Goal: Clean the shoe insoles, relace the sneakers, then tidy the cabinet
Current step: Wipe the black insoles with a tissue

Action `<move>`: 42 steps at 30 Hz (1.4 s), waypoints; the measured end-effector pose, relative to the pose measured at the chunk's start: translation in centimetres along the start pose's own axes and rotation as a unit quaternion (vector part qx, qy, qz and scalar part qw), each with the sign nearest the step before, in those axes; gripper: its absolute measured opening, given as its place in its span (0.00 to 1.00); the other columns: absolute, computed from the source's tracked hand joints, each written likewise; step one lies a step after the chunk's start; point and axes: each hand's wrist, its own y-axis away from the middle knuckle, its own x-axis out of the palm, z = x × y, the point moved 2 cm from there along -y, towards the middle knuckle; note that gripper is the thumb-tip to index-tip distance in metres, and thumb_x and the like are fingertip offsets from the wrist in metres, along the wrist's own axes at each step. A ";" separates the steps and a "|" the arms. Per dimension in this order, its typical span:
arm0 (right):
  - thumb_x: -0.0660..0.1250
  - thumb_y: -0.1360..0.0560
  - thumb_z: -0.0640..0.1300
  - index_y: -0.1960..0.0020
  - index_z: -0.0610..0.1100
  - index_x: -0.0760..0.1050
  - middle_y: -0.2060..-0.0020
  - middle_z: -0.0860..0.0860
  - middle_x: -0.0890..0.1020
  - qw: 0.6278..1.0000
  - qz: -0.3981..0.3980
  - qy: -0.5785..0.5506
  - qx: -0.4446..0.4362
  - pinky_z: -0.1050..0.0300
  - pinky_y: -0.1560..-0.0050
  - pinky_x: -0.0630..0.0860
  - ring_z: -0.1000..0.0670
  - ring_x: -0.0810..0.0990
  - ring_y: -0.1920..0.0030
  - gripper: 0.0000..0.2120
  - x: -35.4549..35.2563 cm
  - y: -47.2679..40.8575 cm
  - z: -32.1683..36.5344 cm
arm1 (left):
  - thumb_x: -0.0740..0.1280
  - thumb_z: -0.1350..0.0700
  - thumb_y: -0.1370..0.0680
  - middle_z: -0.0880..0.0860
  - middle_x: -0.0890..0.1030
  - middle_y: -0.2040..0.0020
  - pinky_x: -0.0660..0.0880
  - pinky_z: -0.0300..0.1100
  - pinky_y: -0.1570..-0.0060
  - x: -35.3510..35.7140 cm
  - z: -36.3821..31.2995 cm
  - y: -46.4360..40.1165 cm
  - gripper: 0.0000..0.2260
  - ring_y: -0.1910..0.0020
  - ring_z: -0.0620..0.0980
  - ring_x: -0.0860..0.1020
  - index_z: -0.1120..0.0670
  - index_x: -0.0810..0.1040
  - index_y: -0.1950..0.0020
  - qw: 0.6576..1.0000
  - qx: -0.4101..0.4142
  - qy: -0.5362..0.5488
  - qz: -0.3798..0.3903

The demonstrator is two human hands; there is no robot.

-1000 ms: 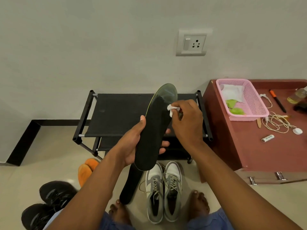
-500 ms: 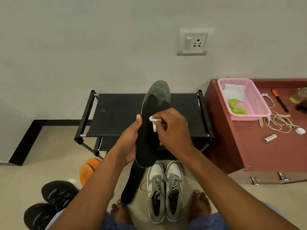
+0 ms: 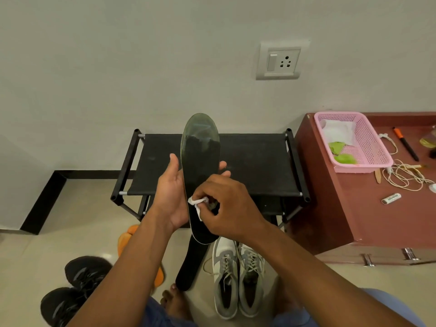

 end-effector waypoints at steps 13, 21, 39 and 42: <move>0.71 0.23 0.39 0.49 0.44 0.84 0.53 0.51 0.82 0.985 -0.162 0.040 0.040 0.59 0.50 0.78 0.54 0.80 0.54 0.04 -1.3 -1.2 -1.3 | 0.52 0.38 0.15 0.59 0.83 0.38 0.80 0.50 0.41 2.2 2.3 0.5 0.28 0.39 0.56 0.83 0.54 0.85 0.36 0.998 -0.036 -0.050 -0.010; 0.72 0.24 0.39 0.50 0.43 0.84 0.54 0.50 0.83 0.968 -0.232 0.047 0.082 0.66 0.52 0.76 0.54 0.80 0.55 0.03 -3.3 -1.9 -2.8 | 0.53 0.39 0.14 0.59 0.81 0.40 0.72 0.55 0.42 3.0 3.1 0.5 0.26 0.45 0.58 0.78 0.54 0.79 0.30 0.992 -0.059 -0.102 0.037; 0.72 0.22 0.46 0.46 0.47 0.84 0.52 0.52 0.83 0.919 -0.319 0.048 0.228 0.61 0.53 0.81 0.55 0.80 0.53 0.06 -7.1 -1.6 -7.6 | 0.53 0.39 0.15 0.63 0.78 0.32 0.78 0.52 0.45 2.7 3.3 0.9 0.25 0.37 0.60 0.81 0.51 0.71 0.23 0.964 -0.099 -0.221 0.107; 0.72 0.22 0.45 0.45 0.47 0.84 0.52 0.52 0.83 0.926 -0.306 0.036 0.217 0.58 0.52 0.81 0.54 0.81 0.52 0.06 -6.8 -1.7 -7.2 | 0.53 0.38 0.15 0.63 0.78 0.31 0.77 0.54 0.42 2.4 3.2 0.7 0.25 0.35 0.61 0.79 0.50 0.70 0.23 0.965 -0.100 -0.216 0.109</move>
